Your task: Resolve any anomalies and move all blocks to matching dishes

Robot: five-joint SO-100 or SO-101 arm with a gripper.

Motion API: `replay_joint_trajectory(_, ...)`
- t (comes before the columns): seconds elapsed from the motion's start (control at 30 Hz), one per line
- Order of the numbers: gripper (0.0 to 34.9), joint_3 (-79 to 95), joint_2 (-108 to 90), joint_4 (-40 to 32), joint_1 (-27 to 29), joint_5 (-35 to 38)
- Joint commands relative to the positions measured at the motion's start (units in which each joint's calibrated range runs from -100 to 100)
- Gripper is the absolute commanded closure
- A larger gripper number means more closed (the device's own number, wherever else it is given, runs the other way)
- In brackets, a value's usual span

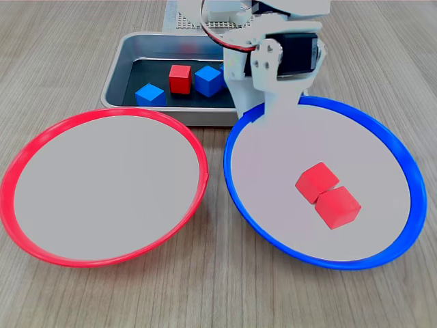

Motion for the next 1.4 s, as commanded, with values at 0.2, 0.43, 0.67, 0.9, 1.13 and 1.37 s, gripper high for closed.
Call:
replay_joint_trajectory(0.2, 26.2, 1.2, -6.0, 3.2, 2.2, 2.6)
replay_joint_trajectory(0.43, 24.4, 4.1, -10.7, 6.7, 3.8, 4.8)
replay_joint_trajectory(0.67, 24.4, 3.2, -14.8, 11.2, 6.1, 6.2)
replay_joint_trajectory(0.9, 22.0, 6.1, -25.1, 26.8, 10.2, 11.7)
replay_joint_trajectory(1.13, 21.9, 14.2, -33.1, 34.6, 11.3, 12.9)
replay_joint_trajectory(1.37, 21.7, 17.4, -34.6, 38.2, 7.6, 10.4)
